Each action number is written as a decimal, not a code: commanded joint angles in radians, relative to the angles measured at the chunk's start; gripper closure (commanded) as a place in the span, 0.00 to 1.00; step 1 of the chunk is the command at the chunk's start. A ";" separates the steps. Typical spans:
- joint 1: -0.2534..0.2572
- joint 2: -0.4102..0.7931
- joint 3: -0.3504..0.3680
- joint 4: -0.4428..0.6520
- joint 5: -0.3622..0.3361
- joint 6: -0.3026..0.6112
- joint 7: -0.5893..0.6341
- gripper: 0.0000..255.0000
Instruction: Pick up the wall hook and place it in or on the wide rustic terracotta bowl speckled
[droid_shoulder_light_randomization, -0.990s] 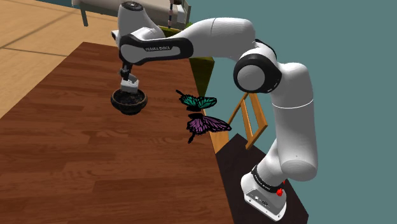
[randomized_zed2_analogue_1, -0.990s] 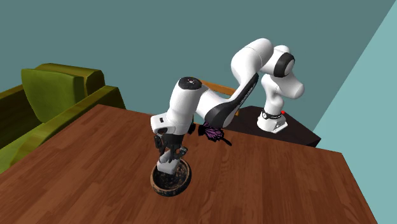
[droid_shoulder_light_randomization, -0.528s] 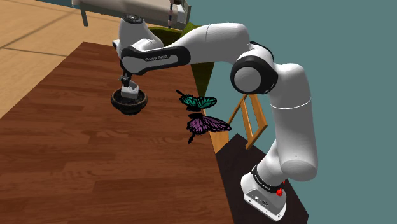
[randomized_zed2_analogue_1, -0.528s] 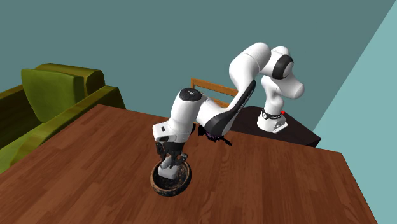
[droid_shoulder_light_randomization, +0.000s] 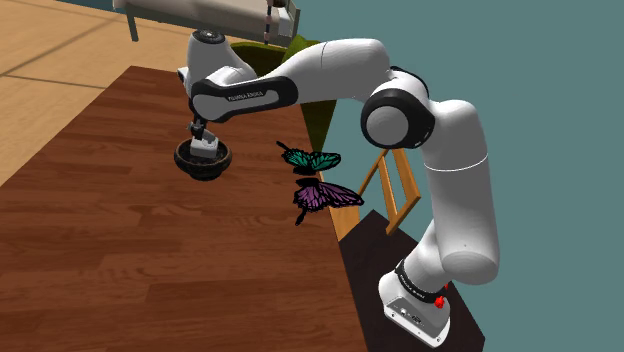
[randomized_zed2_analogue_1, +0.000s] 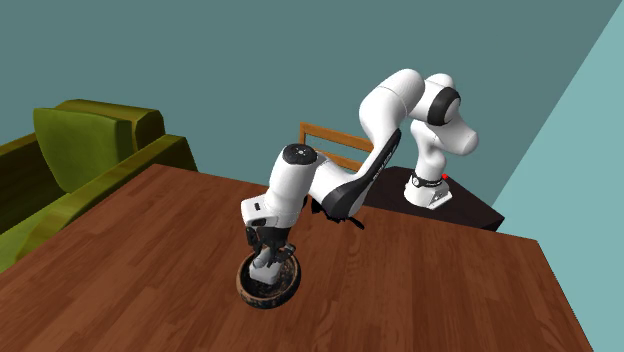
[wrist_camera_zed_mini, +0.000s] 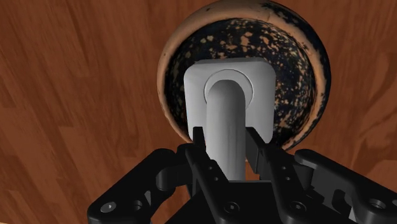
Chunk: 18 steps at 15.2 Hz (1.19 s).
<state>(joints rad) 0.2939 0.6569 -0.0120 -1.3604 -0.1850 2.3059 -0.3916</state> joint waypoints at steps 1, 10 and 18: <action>0.000 0.000 0.000 0.000 0.000 0.000 0.000 1.00; 0.007 -0.074 0.003 -0.025 0.001 -0.050 0.000 0.00; 0.009 -0.092 0.004 -0.029 0.002 -0.064 0.000 0.00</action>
<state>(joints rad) 0.3027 0.5647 -0.0079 -1.3888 -0.1833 2.2417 -0.3914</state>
